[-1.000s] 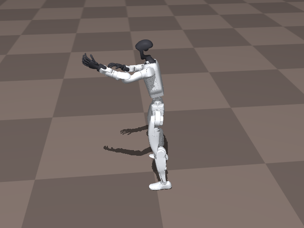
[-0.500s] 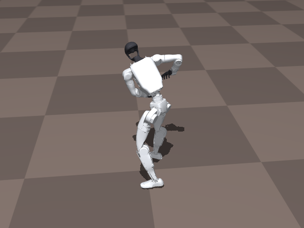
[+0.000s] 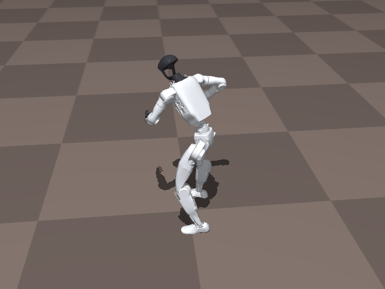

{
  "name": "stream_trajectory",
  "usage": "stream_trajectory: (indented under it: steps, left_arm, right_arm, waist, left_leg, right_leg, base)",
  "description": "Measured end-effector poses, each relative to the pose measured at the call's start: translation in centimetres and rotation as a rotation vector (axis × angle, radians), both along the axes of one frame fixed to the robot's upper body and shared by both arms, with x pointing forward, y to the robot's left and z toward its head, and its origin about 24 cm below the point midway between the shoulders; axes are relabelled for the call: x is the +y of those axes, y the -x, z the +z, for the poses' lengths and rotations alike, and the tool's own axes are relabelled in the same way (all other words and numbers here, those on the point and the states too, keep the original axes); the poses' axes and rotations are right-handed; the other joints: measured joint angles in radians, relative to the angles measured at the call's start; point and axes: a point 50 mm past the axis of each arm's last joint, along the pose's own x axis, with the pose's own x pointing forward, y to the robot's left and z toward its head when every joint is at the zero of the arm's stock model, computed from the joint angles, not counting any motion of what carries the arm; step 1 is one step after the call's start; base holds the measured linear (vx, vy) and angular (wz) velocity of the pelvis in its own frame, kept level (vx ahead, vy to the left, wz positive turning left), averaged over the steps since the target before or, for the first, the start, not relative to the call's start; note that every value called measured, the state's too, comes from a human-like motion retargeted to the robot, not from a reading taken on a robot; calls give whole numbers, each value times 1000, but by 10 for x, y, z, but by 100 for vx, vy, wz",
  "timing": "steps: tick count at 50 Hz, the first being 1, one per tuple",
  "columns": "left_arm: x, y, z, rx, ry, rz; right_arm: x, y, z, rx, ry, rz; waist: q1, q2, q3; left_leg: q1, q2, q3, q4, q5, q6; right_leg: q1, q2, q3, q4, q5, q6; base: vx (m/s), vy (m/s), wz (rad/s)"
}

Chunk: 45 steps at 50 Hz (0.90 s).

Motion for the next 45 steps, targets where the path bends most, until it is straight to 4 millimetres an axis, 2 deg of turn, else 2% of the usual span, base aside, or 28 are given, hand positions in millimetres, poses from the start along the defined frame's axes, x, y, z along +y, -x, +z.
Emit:
stream_trajectory:
  steps: [3,5,7,9,12,13,15,17,19,23,29,34,39,42,45]
  left_arm:
    - [12,2,102,-259,120,-11]
    - [29,5,164,-423,220,93]
    - [60,8,223,-553,373,312]
    - [101,21,276,-626,600,568]
    - [166,60,328,-625,975,853]
    - [185,75,338,-610,1068,909]
    - [209,99,350,-621,1155,979]
    - [215,112,359,-697,1104,996]
    - [208,115,364,-800,980,966]
    - [187,110,366,-881,832,825]
    - [159,93,354,-850,824,608]
    - [139,67,328,-778,764,490]
    - [120,39,293,-664,724,414]
    - [105,20,263,-572,718,376]
    - [87,1,221,-459,678,341]
  right_arm:
    - [-1,-1,1,3,-14,-11]
    - [0,-3,2,0,-11,-7]
    - [2,-6,7,-32,-4,2]
    - [2,-11,15,-82,2,10]
    - [1,-16,27,-146,8,13]
    - [0,-18,29,-160,17,7]
    - [-3,-19,32,-186,25,-13]
    - [-7,-21,33,-191,30,-40]
    - [-11,-22,32,-182,19,-62]
    - [-15,-23,27,-150,22,-83]
    - [-17,-27,32,-160,66,-89]
    - [-14,-32,37,-178,81,-73]
    - [-13,-34,36,-173,60,-64]
    - [-13,-35,34,-167,48,-69]
    - [-12,-35,30,-154,34,-69]
  waist:
    - [109,40,-48]
    - [172,56,-114]
    - [219,60,-183]
    - [248,56,-242]
    - [268,41,-314]
    - [272,37,-333]
    - [281,32,-366]
    - [290,28,-387]
    - [295,20,-401]
    - [298,6,-421]
    - [269,1,-412]
    - [227,4,-390]
    - [179,10,-357]
    - [154,16,-333]
    - [126,20,-307]
  left_leg:
    - [125,-35,-27,-91,19,0]
    - [183,-60,-47,-152,33,0]
    - [229,-83,-71,-208,45,0]
    - [273,-108,-98,-266,58,1]
    - [333,-147,-134,-348,74,10]
    - [352,-159,-145,-377,80,15]
    - [389,-176,-164,-430,91,26]
    - [427,-190,-185,-489,108,36]
    - [465,-201,-207,-550,129,44]
    - [510,-194,-255,-621,152,45]
    - [515,-169,-313,-636,162,39]
    - [489,-147,-321,-607,158,37]
    - [462,-120,-293,-589,162,36]
    - [457,-101,-259,-606,178,33]
    - [458,-81,-209,-628,195,34]
  right_leg:
    - [91,-18,-43,42,-44,0]
    - [132,-36,-72,63,-68,0]
    - [165,-56,-104,80,-90,0]
    - [198,-80,-138,97,-112,0]
    - [238,-117,-185,124,-139,0]
    - [248,-129,-199,134,-147,0]
    - [265,-147,-222,156,-160,0]
    - [277,-162,-244,183,-173,0]
    - [290,-177,-267,213,-188,0]
    - [317,-180,-319,257,-216,-11]
    - [366,-159,-390,255,-242,-23]
    - [386,-127,-407,202,-244,-18]
    - [361,-93,-374,167,-241,-16]
    - [325,-70,-332,155,-234,-20]
    - [272,-48,-277,164,-230,-27]
  base:
    - [24,-2,77]
    - [28,-1,80]
    - [29,0,87]
    - [29,1,90]
    - [26,4,84]
    - [23,3,74]
    - [21,2,65]
    - [18,-1,62]
    - [15,-3,65]
    - [9,-9,64]
    - [0,-12,49]
    - [-7,-13,5]
    - [-11,-14,-35]
    - [-13,-14,-66]
    - [-13,-14,-88]
